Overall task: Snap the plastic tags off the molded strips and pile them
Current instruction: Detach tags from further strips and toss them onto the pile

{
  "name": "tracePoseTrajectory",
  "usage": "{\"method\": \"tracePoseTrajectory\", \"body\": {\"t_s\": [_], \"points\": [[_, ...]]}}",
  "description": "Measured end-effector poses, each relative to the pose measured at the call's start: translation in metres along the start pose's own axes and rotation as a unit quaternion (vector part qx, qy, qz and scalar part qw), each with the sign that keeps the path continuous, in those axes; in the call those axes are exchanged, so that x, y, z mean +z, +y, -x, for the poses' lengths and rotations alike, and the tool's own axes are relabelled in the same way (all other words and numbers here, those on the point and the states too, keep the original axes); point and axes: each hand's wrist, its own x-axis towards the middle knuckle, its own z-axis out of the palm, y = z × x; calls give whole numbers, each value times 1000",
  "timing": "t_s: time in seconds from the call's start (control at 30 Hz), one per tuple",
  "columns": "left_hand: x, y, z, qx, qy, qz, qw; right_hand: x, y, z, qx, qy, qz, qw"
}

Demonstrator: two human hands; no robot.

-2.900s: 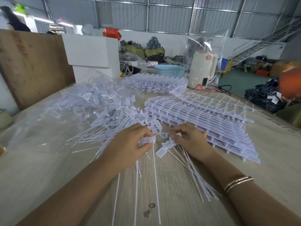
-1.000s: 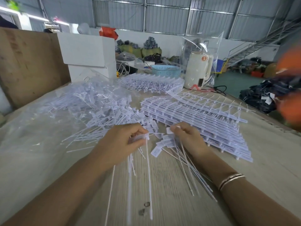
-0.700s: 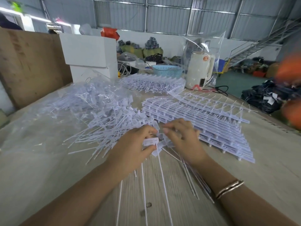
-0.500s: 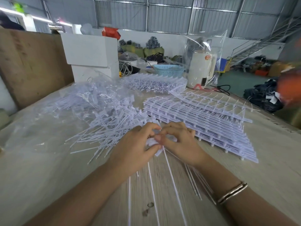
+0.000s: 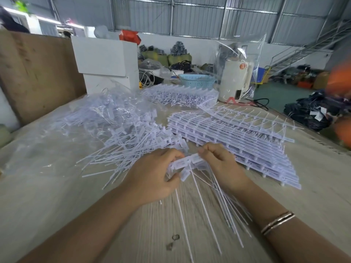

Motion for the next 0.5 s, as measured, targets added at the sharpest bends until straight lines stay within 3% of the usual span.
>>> {"method": "tracePoseTrajectory", "body": {"t_s": [0.23, 0.5], "points": [[-1, 1, -3, 0, 38, -11, 999, 2, -15, 7, -44, -48, 16, 998], [-2, 2, -4, -12, 33, 36, 999, -1, -11, 4, -125, -25, 45, 991]]}}
